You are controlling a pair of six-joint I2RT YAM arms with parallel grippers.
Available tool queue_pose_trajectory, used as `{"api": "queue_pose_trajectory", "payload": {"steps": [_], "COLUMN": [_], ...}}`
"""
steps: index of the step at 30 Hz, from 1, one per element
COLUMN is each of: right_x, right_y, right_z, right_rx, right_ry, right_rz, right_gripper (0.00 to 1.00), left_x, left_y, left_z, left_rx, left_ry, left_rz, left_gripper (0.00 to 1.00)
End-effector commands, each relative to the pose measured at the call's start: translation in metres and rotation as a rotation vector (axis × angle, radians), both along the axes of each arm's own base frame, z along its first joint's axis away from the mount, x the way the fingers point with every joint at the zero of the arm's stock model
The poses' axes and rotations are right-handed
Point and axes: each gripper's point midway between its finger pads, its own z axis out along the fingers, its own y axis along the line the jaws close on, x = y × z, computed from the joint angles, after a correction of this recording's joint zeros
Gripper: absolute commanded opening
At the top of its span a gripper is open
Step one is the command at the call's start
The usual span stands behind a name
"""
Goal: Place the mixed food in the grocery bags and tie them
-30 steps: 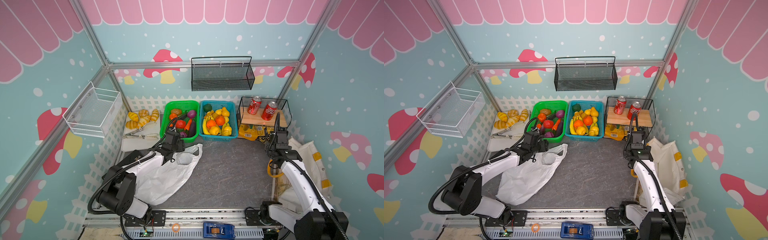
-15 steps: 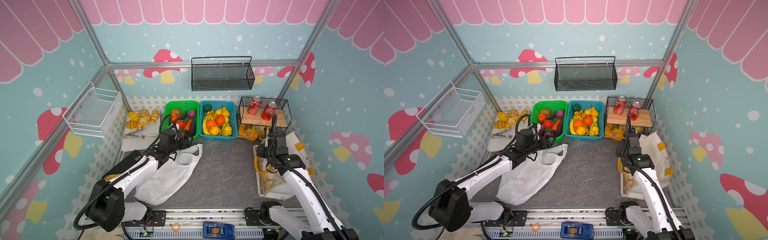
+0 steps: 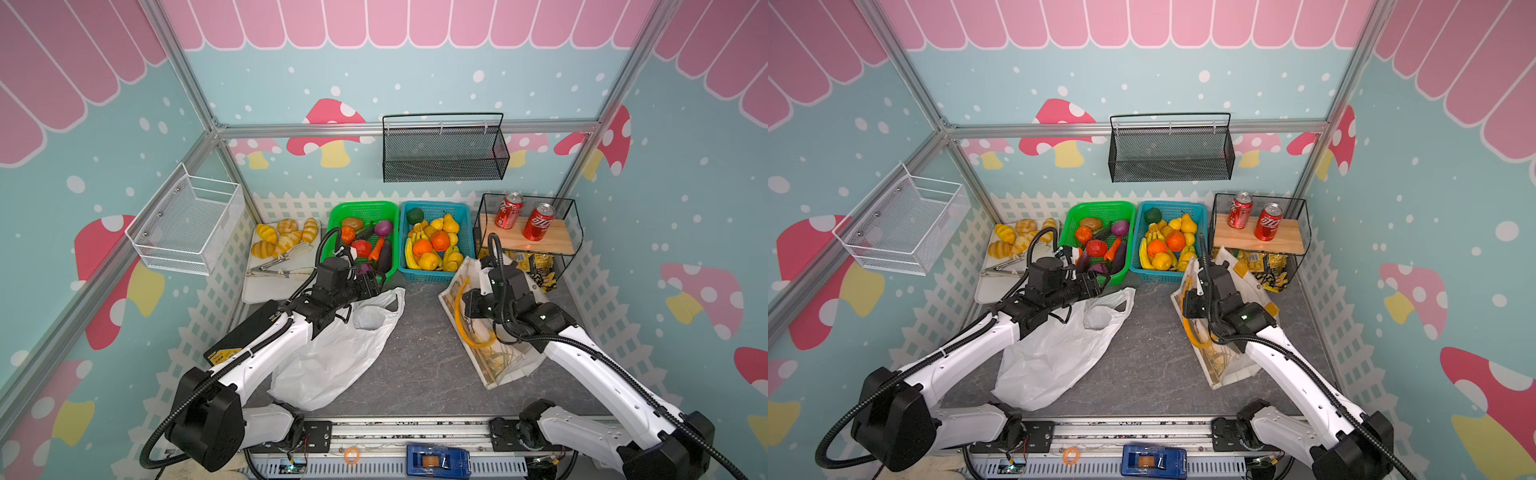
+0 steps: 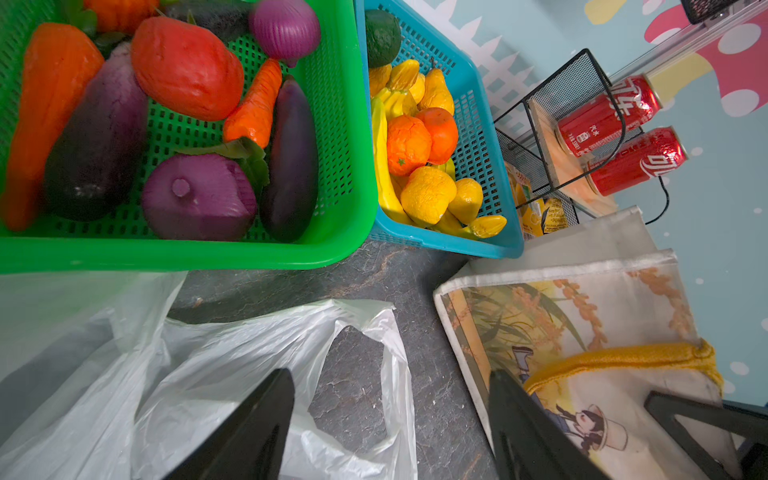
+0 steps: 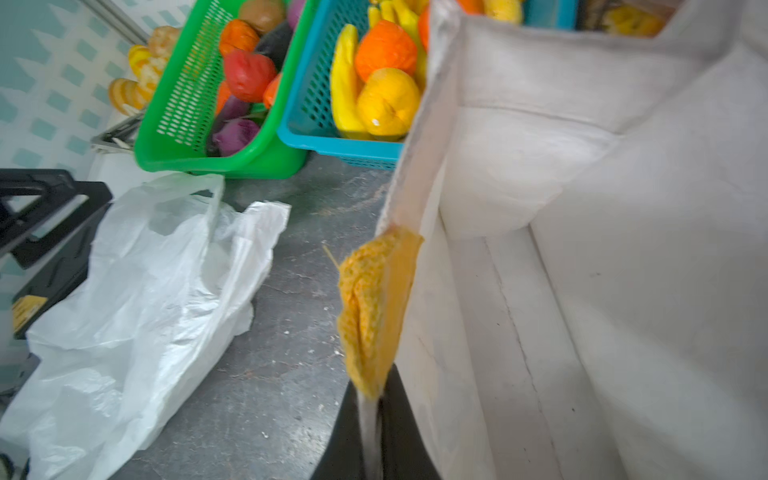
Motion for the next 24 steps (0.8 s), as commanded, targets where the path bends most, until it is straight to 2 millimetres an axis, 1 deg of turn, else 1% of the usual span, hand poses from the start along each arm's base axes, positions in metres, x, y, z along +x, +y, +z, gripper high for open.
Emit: {"api": "queue_pose_trajectory", "payload": {"steps": [1, 3, 4, 5, 6, 7, 8, 9, 11, 14, 15, 18, 19, 20, 22, 24], "right_x": [0.017, 0.02, 0.02, 0.021, 0.022, 0.022, 0.022, 0.021, 0.018, 0.015, 0.016, 0.023, 0.028, 0.034, 0.049, 0.06], "right_y": [0.048, 0.066, 0.077, 0.084, 0.091, 0.095, 0.097, 0.097, 0.089, 0.059, 0.045, 0.003, -0.014, -0.029, -0.065, -0.099], "right_z": [0.043, 0.042, 0.041, 0.04, 0.04, 0.043, 0.048, 0.057, 0.072, 0.094, 0.101, 0.122, 0.129, 0.132, 0.134, 0.13], "right_rx": [0.145, 0.177, 0.207, 0.222, 0.231, 0.219, 0.205, 0.184, 0.121, 0.016, -0.015, -0.068, -0.076, -0.087, -0.133, -0.169], "right_ry": [-0.122, -0.126, -0.126, -0.12, -0.117, -0.123, -0.139, -0.163, -0.213, -0.288, -0.311, -0.39, -0.412, -0.427, -0.452, -0.451], "right_rz": [0.047, 0.077, 0.106, 0.128, 0.155, 0.185, 0.21, 0.237, 0.257, 0.23, 0.205, 0.119, 0.079, 0.041, -0.067, -0.173], "right_gripper": [0.0, 0.01, 0.04, 0.09, 0.17, 0.23, 0.29, 0.37, 0.52, 0.76, 0.79, 0.81, 0.81, 0.81, 0.82, 0.82], "left_x": [0.0, -0.003, -0.004, -0.005, -0.007, -0.009, -0.011, -0.015, -0.023, -0.041, -0.047, -0.061, -0.063, -0.063, -0.06, -0.057], "left_y": [0.008, 0.009, 0.009, 0.01, 0.01, 0.011, 0.01, 0.009, 0.005, -0.014, -0.023, -0.055, -0.064, -0.07, -0.083, -0.097], "left_z": [0.018, 0.021, 0.021, 0.021, 0.022, 0.022, 0.021, 0.022, 0.024, 0.028, 0.031, 0.039, 0.038, 0.034, 0.026, 0.02], "left_rx": [0.021, 0.024, 0.024, 0.025, 0.022, 0.02, 0.019, 0.018, 0.02, 0.026, 0.018, 0.007, 0.022, 0.043, 0.072, 0.079], "left_ry": [-0.028, -0.027, -0.025, -0.023, -0.02, -0.016, -0.011, -0.006, -0.003, -0.01, -0.01, -0.016, -0.014, -0.006, 0.024, 0.053], "left_rz": [0.03, 0.03, 0.03, 0.031, 0.032, 0.033, 0.032, 0.029, 0.022, -0.025, -0.048, -0.132, -0.149, -0.159, -0.184, -0.216], "left_gripper": [0.76, 0.77, 0.77, 0.77, 0.77, 0.77, 0.77, 0.77, 0.77, 0.79, 0.79, 0.8, 0.81, 0.81, 0.8, 0.76]}}
